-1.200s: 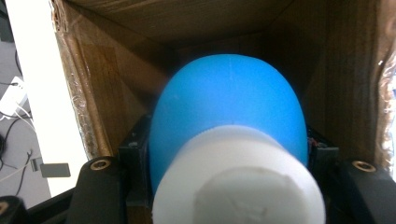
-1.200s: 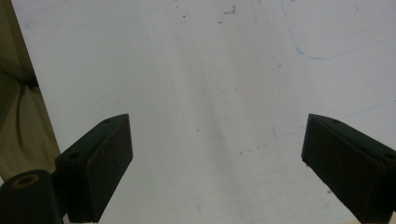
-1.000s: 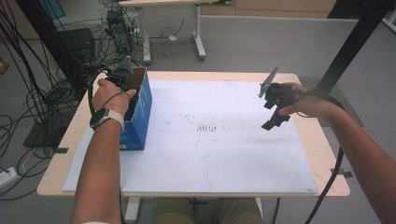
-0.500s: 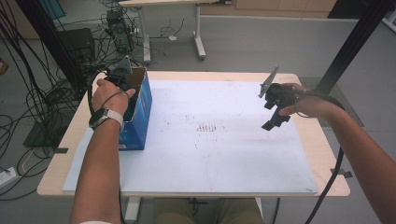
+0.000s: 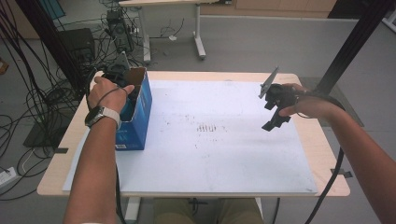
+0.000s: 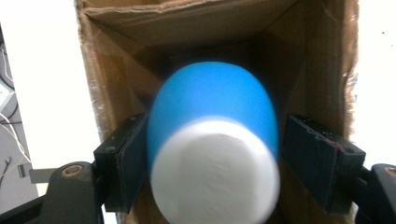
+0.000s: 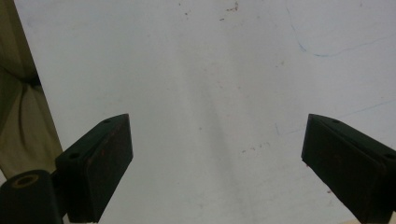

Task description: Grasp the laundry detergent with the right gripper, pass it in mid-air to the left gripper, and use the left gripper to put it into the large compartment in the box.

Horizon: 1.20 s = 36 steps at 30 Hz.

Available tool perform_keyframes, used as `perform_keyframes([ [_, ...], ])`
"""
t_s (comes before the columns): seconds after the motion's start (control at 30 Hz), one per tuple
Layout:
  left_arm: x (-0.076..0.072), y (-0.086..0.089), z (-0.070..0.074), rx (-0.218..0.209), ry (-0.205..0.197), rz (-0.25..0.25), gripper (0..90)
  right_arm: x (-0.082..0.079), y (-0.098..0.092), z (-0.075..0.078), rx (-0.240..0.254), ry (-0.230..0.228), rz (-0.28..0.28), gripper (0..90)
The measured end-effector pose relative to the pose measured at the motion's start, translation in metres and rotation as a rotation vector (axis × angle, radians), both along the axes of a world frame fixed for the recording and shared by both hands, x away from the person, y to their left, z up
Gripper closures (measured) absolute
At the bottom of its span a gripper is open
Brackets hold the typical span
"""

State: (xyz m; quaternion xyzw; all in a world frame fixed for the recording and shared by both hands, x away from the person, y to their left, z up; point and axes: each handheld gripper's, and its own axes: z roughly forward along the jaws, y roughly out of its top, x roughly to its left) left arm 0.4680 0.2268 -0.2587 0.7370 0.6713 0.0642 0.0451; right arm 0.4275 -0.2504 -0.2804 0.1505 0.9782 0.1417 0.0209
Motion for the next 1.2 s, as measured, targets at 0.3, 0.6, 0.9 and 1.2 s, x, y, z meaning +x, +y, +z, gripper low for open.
perform_keyframes([
  [0.3, -0.004, -0.002, 0.023, -0.033, -0.059, -0.035, 19.2, -0.003, -0.002, 0.002, -0.004, -0.006, -0.004, 8.7],
  [0.6, -0.011, -0.007, 0.050, -0.044, -0.084, -0.086, 15.2, -0.006, -0.002, 0.007, 0.000, -0.016, -0.004, 8.7],
  [0.9, -0.020, -0.009, 0.075, -0.031, -0.094, -0.135, 12.6, -0.008, 0.000, 0.007, 0.001, -0.019, -0.001, 8.7],
  [1.2, -0.032, -0.027, 0.104, -0.038, -0.128, -0.263, 12.6, -0.008, -0.001, 0.012, -0.010, -0.020, -0.008, 8.7],
])
